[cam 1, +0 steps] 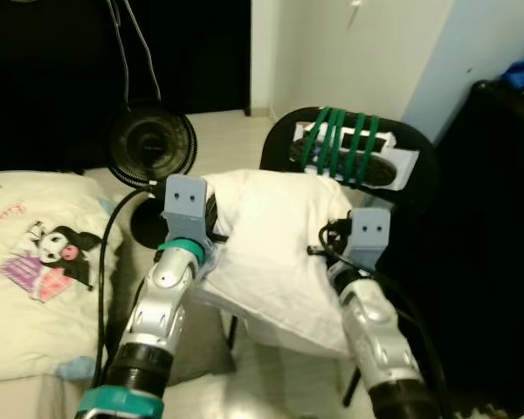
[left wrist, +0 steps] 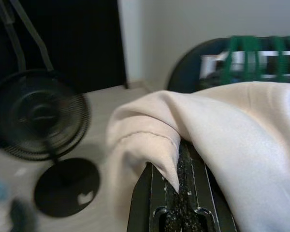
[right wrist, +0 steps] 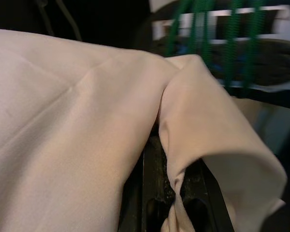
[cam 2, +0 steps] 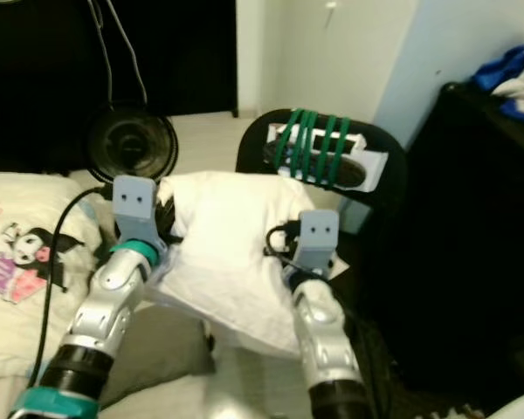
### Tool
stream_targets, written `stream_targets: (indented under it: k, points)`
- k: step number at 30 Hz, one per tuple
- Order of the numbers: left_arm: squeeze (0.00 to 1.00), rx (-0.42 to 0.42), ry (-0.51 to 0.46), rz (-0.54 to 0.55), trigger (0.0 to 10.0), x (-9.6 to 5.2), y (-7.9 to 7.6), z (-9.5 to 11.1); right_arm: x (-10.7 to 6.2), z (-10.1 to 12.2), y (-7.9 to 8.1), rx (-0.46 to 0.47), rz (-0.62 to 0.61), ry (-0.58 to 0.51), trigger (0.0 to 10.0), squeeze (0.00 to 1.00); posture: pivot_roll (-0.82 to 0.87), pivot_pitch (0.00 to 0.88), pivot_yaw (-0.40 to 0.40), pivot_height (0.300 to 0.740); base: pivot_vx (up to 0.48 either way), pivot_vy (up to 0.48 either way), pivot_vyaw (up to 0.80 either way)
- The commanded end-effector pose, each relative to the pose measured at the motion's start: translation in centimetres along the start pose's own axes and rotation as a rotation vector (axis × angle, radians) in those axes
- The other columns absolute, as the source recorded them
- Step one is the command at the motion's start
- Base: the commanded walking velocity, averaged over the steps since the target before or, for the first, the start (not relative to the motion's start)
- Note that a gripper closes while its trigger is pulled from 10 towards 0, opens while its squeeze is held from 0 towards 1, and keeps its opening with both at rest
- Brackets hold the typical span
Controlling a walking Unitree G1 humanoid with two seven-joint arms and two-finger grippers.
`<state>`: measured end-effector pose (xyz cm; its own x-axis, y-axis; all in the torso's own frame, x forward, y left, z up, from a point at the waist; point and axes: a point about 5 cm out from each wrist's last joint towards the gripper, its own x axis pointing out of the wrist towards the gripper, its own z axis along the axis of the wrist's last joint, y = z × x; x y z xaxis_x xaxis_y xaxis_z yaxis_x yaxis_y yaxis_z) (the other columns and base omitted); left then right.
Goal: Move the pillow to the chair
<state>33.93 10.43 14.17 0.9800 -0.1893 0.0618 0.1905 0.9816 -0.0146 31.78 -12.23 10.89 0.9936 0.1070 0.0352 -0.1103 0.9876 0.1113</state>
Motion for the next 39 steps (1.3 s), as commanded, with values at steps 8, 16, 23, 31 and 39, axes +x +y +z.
stream_targets:
  k: [8, 16, 23, 31, 39]
  points:
    - [0.00, 0.007, -0.012, -0.067, 10.0, 0.22, -1.42, 0.24, -0.21, -0.04, 0.25, -0.003, 0.015, -0.009, 10.0, 0.00, -0.01, 0.000, 0.117, 0.740, 0.265, 0.000, -0.45]
    - [0.00, 0.005, -0.014, -0.078, 10.0, 0.29, -1.66, 0.30, -0.31, -0.03, 0.14, -0.006, 0.008, -0.013, 10.0, 0.00, -0.02, 0.000, 0.122, 0.740, 0.264, 0.000, 0.00]
    - [0.00, 0.004, -0.015, -0.074, 10.0, 0.26, -1.60, 0.33, -0.34, -0.09, 0.16, -0.007, 0.012, -0.010, 10.0, 0.00, -0.01, 0.003, 0.115, 0.740, 0.262, 0.000, 0.00]
    - [0.00, 0.006, -0.009, -0.047, 10.0, 0.01, -1.35, 0.06, -0.31, -0.24, 0.40, -0.008, 0.030, 0.005, 10.0, 0.00, 0.00, 0.015, 0.104, 0.740, 0.032, 0.000, 0.00]
    - [0.00, 0.011, -0.005, -0.038, 10.0, -0.09, -1.31, -0.06, -0.24, -0.34, 0.55, -0.003, 0.036, 0.011, 10.0, 0.00, 0.00, 0.016, 0.101, 0.731, 0.000, 0.000, 0.00]
